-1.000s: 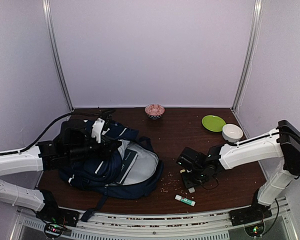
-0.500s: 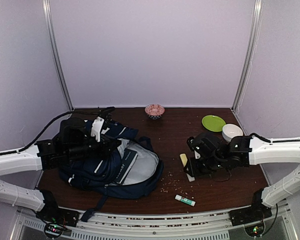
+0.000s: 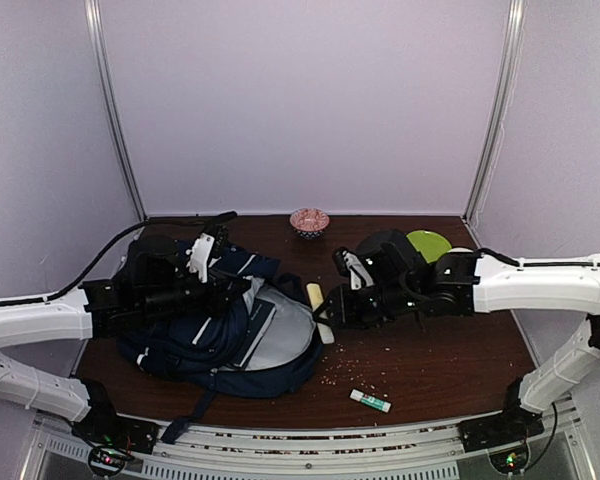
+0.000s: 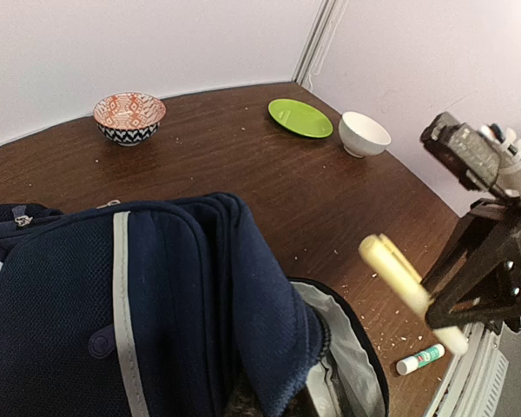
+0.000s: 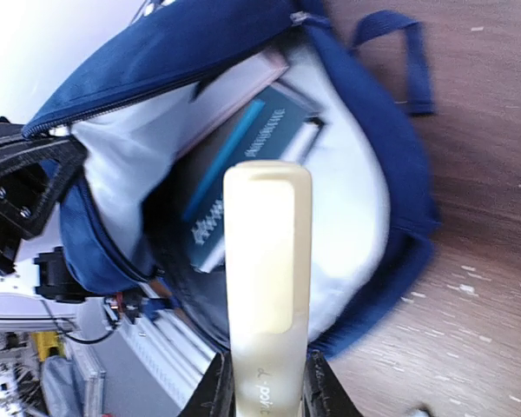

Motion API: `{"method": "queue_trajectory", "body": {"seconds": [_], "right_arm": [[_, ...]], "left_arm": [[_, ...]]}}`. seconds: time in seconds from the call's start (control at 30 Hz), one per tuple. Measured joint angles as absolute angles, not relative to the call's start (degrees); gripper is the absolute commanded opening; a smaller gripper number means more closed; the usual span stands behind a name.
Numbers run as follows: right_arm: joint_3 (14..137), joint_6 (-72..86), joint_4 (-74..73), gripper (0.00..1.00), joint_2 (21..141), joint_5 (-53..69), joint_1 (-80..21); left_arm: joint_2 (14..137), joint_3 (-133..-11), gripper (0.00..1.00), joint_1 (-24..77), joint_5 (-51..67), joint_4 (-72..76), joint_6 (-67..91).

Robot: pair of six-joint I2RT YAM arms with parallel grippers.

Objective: Pack the student bag
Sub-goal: Pick up the stationery from the center of the board, then place the stationery in the student bag.

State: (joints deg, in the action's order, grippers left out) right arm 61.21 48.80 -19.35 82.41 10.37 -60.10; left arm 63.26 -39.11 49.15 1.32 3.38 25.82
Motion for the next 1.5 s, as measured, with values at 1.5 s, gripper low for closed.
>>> {"method": "queue_trajectory", "body": {"seconds": [1.5], "right_arm": [[72.82, 53.6, -18.55, 0.53, 93.82, 5.17, -60.4]], "left_arm": [[56.97, -34.09, 0.0, 49.6, -2.39, 5.41, 30.94]]}}
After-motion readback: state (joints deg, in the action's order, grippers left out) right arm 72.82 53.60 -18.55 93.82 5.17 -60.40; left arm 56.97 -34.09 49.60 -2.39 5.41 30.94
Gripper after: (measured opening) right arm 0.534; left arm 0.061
